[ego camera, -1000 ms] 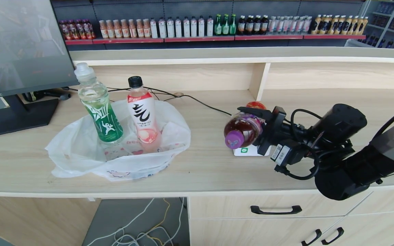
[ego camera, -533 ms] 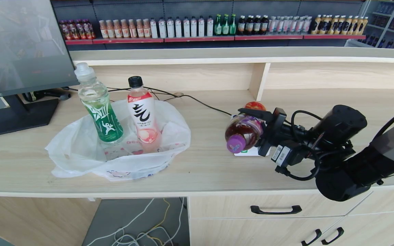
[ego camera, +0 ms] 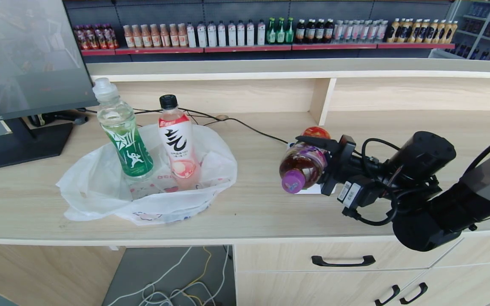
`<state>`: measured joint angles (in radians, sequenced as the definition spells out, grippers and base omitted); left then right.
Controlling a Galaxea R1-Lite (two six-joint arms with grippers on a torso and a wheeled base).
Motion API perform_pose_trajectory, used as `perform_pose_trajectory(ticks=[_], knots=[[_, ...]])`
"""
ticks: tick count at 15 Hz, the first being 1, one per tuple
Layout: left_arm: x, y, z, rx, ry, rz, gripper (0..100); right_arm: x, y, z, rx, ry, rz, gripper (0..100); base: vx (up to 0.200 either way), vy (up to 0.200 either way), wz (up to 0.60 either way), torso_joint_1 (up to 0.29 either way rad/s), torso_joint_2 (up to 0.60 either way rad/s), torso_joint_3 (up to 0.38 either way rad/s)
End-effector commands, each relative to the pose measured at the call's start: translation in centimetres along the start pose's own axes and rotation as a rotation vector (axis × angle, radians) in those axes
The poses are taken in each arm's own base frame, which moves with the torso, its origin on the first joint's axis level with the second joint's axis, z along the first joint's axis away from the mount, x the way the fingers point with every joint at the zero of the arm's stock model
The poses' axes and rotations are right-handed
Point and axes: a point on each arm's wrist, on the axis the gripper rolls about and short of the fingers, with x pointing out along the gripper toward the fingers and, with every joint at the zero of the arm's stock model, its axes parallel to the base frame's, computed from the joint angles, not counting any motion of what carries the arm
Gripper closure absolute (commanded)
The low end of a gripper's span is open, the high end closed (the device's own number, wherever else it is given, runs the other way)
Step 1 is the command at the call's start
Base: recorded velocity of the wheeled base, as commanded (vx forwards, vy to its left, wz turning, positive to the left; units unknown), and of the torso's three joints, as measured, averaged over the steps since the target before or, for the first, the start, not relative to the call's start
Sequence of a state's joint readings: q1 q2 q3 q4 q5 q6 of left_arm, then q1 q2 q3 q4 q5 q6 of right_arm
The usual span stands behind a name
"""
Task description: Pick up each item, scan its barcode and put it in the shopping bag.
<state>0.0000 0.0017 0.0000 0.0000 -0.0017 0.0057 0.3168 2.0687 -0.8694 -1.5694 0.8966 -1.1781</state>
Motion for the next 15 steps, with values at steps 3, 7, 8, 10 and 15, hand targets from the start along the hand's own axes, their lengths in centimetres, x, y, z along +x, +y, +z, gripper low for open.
perform_pose_trajectory(ticks=[3, 7, 8, 10, 15], knots=[[0.0, 0.0, 0.0, 0.000, 0.000, 0.000, 0, 0.0, -0.2, 0.1, -0.004, -0.001, -0.004, 100, 0.000, 0.000, 0.00, 0.000, 0.00, 0.000], [0.0, 0.0, 0.0, 0.000, 0.000, 0.000, 0, 0.1, -0.2, 0.1, -0.005, -0.003, -0.004, 100, 0.000, 0.000, 0.00, 0.000, 0.00, 0.000], [0.0, 0.0, 0.0, 0.000, 0.000, 0.000, 0, 0.1, -0.4, 0.2, -0.004, -0.005, -0.008, 100, 0.000, 0.000, 0.00, 0.000, 0.00, 0.000], [0.0, 0.0, 0.0, 0.000, 0.000, 0.000, 0, 0.1, -1.1, 0.6, -0.010, -0.011, -0.019, 100, 0.000, 0.000, 0.00, 0.000, 0.00, 0.000], [0.0, 0.0, 0.0, 0.013, 0.000, -0.001, 0, 0.9, -3.4, 2.7, 0.103, -0.058, -0.063, 100, 0.000, 0.000, 0.00, 0.000, 0.00, 0.000]])
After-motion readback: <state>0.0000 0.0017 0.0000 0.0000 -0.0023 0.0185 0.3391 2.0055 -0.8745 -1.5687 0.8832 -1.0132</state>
